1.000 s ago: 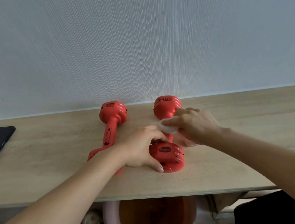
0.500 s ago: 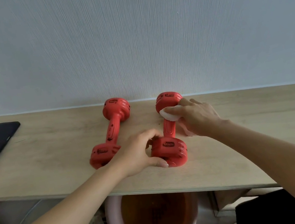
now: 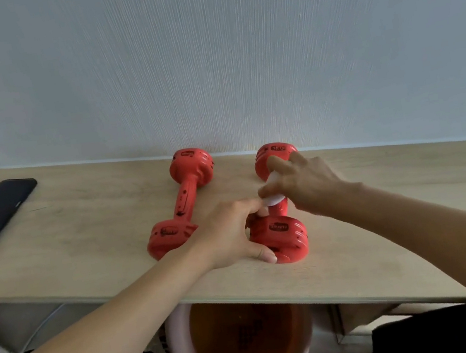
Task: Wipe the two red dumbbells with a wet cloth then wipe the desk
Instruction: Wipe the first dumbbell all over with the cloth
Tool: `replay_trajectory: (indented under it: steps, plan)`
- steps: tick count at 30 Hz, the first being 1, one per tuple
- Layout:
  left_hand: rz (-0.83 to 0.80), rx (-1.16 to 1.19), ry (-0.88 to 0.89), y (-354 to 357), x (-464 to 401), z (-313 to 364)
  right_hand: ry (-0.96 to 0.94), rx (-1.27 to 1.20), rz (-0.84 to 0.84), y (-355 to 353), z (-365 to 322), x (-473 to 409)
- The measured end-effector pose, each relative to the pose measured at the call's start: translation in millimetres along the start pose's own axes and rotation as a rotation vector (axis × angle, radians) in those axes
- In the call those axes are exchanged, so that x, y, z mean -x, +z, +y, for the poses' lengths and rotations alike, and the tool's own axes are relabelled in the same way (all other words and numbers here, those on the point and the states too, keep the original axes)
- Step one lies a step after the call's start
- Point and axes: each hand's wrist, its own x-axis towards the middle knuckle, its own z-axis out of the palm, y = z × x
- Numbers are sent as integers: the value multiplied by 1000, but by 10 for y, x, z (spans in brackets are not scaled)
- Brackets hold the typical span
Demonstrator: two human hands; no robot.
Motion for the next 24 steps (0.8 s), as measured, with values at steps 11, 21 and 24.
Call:
replay_trajectory:
  steps: [11,21,24]
  plan:
    - [-11,18,-28,0,-16,-5,-153,-163,258,310,64,227]
    - [-7,7,-9,-28,2,15,126,-245,188,250,100,13]
    - [-16,24,-10,-21,4,3,-17,-304,141,228,34,193]
